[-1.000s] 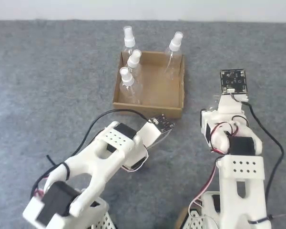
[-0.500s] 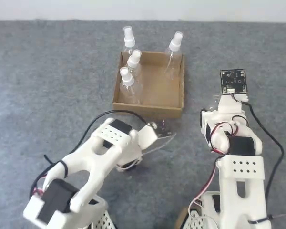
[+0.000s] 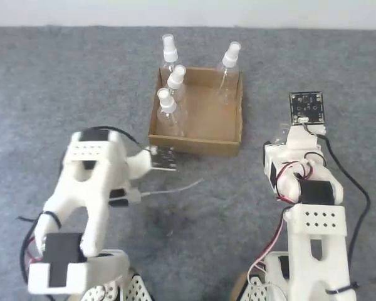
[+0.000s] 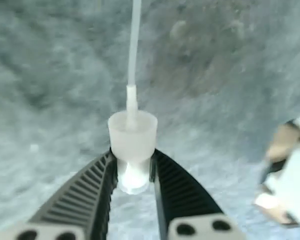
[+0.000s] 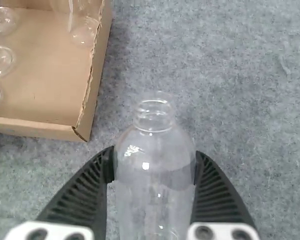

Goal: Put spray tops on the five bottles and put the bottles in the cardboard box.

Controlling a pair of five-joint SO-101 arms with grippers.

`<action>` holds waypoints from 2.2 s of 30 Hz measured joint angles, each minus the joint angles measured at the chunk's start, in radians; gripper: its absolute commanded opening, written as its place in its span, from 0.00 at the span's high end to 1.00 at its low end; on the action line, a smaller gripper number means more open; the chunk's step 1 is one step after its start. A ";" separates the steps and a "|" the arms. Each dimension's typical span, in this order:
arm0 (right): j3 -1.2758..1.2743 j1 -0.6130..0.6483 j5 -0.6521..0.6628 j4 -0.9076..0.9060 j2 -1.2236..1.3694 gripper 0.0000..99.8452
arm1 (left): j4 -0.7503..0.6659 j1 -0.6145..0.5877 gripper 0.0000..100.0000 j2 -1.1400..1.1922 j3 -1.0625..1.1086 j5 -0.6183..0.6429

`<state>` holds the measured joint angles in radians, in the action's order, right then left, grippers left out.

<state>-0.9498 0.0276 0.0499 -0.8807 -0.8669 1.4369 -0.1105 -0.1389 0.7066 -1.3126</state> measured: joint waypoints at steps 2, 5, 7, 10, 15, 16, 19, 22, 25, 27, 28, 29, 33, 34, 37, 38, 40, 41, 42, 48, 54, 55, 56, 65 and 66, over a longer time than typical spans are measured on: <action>0.000 0.000 0.000 0.006 0.000 0.92 | 0.005 -0.044 0.98 0.000 -0.034 -0.098; 0.000 -0.003 0.000 0.008 0.000 0.92 | 0.008 -0.110 0.95 0.003 -0.087 -0.216; 0.000 -0.002 0.000 0.008 0.000 0.92 | 0.008 -0.140 0.87 0.008 -0.120 -0.253; 0.000 0.000 0.000 0.008 0.000 0.92 | 0.008 -0.189 0.79 0.008 -0.158 -0.264; 0.000 0.000 0.000 0.008 0.000 0.92 | 0.011 -0.265 0.81 0.015 -0.210 -0.212; 0.000 0.000 0.000 0.008 0.000 0.92 | 0.008 -0.273 0.81 0.015 -0.219 -0.195; 0.000 0.000 0.000 0.008 0.000 0.92 | 0.011 -0.307 0.82 0.015 -0.247 -0.150; -0.006 0.000 0.000 0.008 0.000 0.92 | 0.011 -0.319 0.86 0.015 -0.265 -0.072; -0.006 0.000 0.000 0.008 0.000 0.92 | 0.014 -0.325 0.90 0.015 -0.269 0.049; -0.006 -0.002 0.000 0.008 0.000 0.92 | 0.015 -0.327 0.91 0.015 -0.269 0.133; -0.006 -0.003 0.000 0.008 0.000 0.92 | 0.015 -0.327 0.91 0.015 -0.269 0.175; -0.006 -0.003 0.000 0.008 0.000 0.92 | 0.015 -0.325 0.91 0.015 -0.269 0.222; -0.006 0.000 0.000 0.008 0.000 0.92 | 0.071 -0.310 0.91 0.017 -0.269 0.414; -0.006 0.000 0.000 0.008 0.000 0.92 | 0.089 -0.296 0.91 0.017 -0.269 0.459; -0.006 0.000 0.000 0.008 0.000 0.92 | 0.137 -0.273 0.91 0.017 -0.269 0.626; -0.006 0.000 0.000 0.008 0.000 0.92 | 0.144 -0.264 0.91 0.017 -0.269 0.690; -0.006 0.000 0.000 0.008 0.000 0.92 | 0.152 -0.250 0.91 0.017 -0.269 0.818; -0.006 0.000 0.000 0.008 0.000 0.92 | 0.152 -0.249 0.91 0.017 -0.269 0.890; -0.006 0.000 0.000 0.008 0.000 0.92 | 0.152 -0.250 0.91 0.017 -0.269 0.959; -0.006 0.000 0.000 0.008 0.000 0.92 | 0.152 -0.249 0.91 0.017 -0.269 1.346; -0.006 0.000 0.000 0.008 0.000 0.92 | 0.152 -0.249 0.99 0.017 -0.269 1.741; -0.006 0.000 0.000 0.008 0.000 0.92 | 0.152 -0.249 0.99 0.017 -0.258 1.806; -0.006 0.000 0.000 0.008 0.000 0.92 | 0.152 -0.244 0.98 0.017 -0.242 1.867; -0.006 0.000 0.000 0.008 0.000 0.92 | 0.094 -0.135 0.76 0.017 -0.164 2.131; -0.006 0.000 0.000 0.008 0.000 0.92 | 0.081 -0.132 0.74 0.017 -0.157 2.136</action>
<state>-0.9559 0.0276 0.0499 -0.8730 -0.8669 1.5182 -0.2424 -0.1220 0.5501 0.8232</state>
